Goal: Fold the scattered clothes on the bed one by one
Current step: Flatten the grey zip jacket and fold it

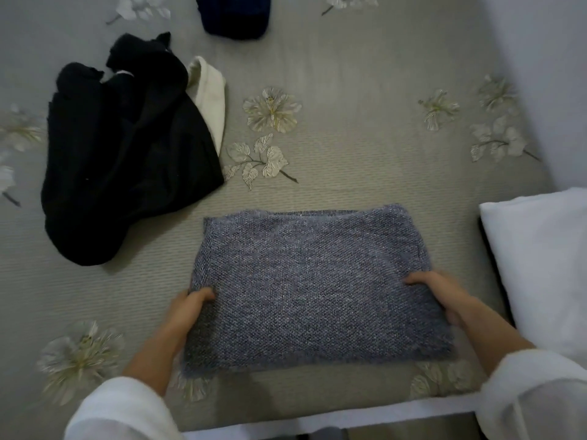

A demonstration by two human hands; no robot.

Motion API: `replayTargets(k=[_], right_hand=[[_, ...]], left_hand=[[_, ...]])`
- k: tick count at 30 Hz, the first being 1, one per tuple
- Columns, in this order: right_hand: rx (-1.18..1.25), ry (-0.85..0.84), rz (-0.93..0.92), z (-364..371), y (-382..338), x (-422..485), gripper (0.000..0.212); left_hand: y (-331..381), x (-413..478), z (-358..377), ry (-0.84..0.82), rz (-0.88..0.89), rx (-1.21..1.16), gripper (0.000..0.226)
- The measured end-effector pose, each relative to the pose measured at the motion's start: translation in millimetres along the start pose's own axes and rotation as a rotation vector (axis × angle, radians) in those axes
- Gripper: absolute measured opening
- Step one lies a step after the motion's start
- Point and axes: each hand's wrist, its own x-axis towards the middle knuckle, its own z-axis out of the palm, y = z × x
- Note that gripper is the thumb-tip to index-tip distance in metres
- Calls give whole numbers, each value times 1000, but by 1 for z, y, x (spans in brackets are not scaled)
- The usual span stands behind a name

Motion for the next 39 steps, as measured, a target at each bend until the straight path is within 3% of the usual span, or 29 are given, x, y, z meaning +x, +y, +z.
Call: replayTargets(k=[4,7,13,17,22,28,39], right_hand=[[44,-102,137,5,1,-6,28],[115,-100,123,18,8,-6,23],[11,-82,101,18,15,-19,29],[-147,75,-171,22,23,-39,41],[-242,115,-383,24,30,-102,36],[-115,135,-352,-6,37,-178,39],[191,420,-267,-128,82,-229,43]], left_hand=[[2,-3,-5,-18,5,26,28],[-3,1,-3,-25,36,44,29],[-6,-5,-2,-93,27,-38,26],[0,-35,-6,-105,109,11,21],[6,-94,-7,-83,277,141,21],[33,-161,3,-145,450,273,35],[120,-239,106,-353,753,509,33]])
